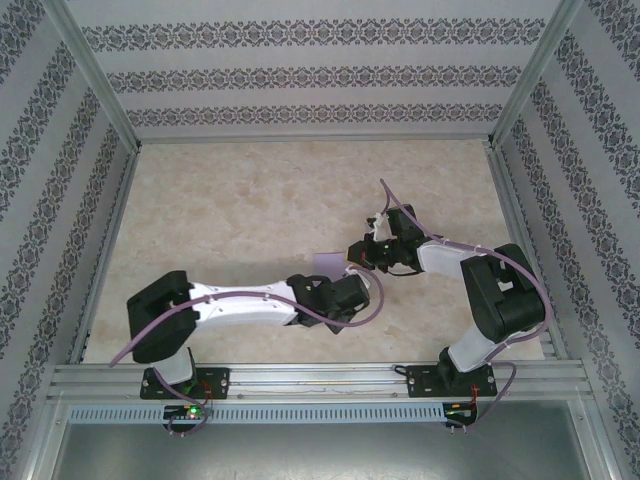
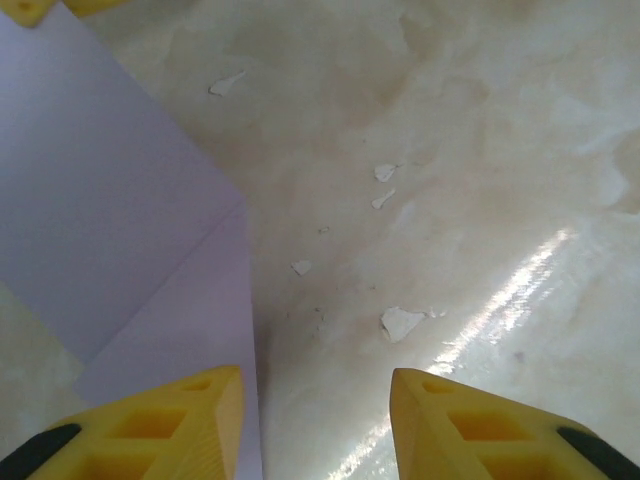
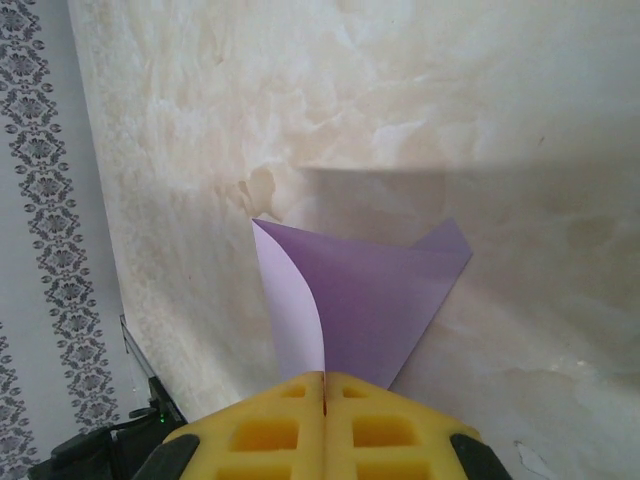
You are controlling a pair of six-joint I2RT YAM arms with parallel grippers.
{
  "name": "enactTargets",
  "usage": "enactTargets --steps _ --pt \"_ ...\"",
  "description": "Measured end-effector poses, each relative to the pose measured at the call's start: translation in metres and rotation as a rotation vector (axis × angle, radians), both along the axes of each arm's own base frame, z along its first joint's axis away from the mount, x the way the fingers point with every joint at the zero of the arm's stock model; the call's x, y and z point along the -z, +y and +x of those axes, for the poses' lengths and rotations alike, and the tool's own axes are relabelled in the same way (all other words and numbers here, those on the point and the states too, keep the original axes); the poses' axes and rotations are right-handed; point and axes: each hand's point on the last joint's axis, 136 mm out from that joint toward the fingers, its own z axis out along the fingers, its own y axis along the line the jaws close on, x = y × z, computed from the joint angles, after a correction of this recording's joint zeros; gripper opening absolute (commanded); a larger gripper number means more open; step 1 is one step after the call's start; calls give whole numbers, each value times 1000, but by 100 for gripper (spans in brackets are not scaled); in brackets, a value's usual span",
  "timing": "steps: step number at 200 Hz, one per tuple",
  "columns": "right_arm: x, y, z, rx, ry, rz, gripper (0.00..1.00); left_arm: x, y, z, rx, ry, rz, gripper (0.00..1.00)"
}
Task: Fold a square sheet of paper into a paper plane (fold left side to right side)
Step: Fold the wing for the fifth time at the center of the table.
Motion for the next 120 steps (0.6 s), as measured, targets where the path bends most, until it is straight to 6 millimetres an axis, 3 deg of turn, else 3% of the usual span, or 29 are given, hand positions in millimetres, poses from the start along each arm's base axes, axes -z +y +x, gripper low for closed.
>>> enactTargets --steps 45,120 --pt "0 -2 1 6 3 -1 0 19 8 9 -26 -70 164 45" --pt "1 -4 2 11 4 -1 0 33 30 18 -84 -118 289 42"
